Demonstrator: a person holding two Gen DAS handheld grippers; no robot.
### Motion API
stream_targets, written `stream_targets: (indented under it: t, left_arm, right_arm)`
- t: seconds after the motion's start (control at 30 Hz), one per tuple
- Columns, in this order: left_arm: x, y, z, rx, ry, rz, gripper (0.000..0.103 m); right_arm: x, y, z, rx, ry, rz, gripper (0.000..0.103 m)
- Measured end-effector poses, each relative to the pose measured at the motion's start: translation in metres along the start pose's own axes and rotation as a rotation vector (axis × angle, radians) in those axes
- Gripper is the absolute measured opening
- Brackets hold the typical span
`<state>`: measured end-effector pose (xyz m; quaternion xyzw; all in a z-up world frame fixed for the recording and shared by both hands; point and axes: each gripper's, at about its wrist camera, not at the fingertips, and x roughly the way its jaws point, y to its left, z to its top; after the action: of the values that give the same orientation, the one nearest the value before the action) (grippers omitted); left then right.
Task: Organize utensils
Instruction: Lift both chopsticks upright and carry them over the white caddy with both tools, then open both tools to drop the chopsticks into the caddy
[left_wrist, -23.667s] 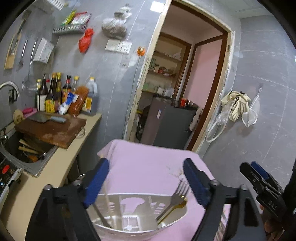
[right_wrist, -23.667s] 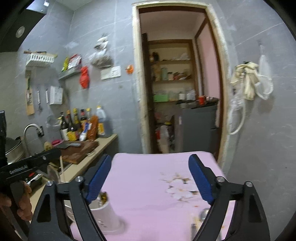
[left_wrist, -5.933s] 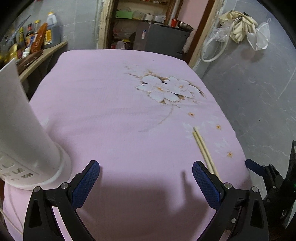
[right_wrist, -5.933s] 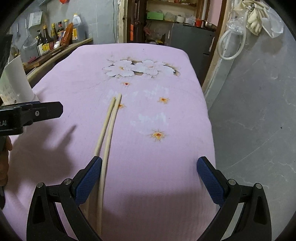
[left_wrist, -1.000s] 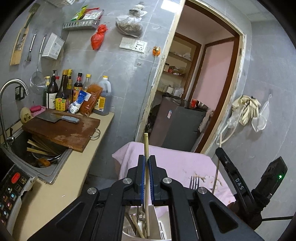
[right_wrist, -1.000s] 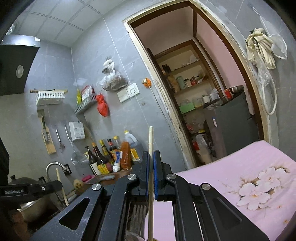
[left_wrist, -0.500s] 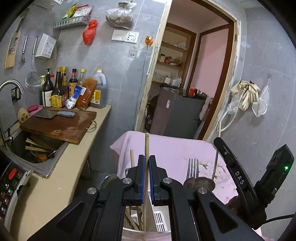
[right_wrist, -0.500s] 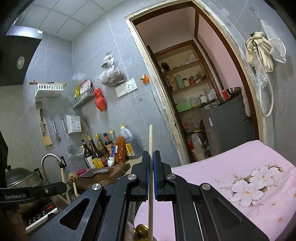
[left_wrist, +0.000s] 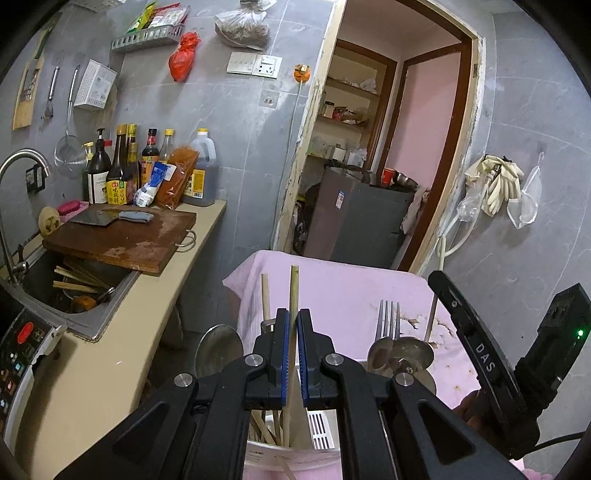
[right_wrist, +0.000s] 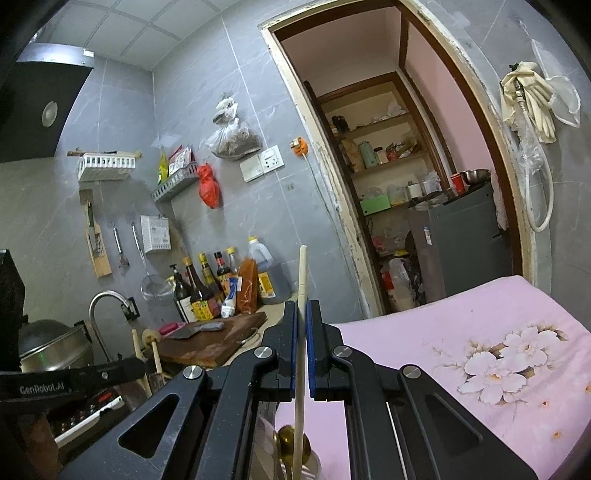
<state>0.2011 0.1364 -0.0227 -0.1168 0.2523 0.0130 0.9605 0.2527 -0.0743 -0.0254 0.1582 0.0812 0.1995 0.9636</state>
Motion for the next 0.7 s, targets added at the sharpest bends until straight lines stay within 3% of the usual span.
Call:
stream_targets:
  t: [0.47,0.6,0.7]
  left_arm:
    - [-0.0029,0.0030,-0.0030,-0.029,0.004,-0.037,0.005]
    - [-0.0050,0.0029,-0.0005,-0.025,0.003,-0.040,0.005]
    - [-0.0078,0.0028,0.0011,-0.025,0.007,-0.042,0.005]
  right_arm:
    - [-0.0061,-0.0047,-0.0059,-0.006,0.056,0.009,0.006]
    - [-0.0080,-0.0055,-0.0063,-0.004,0.090,0.006,0.020]
    - [-0.0104,-0.0064,-0.0044,0.009,0.108,0.009,0.020]
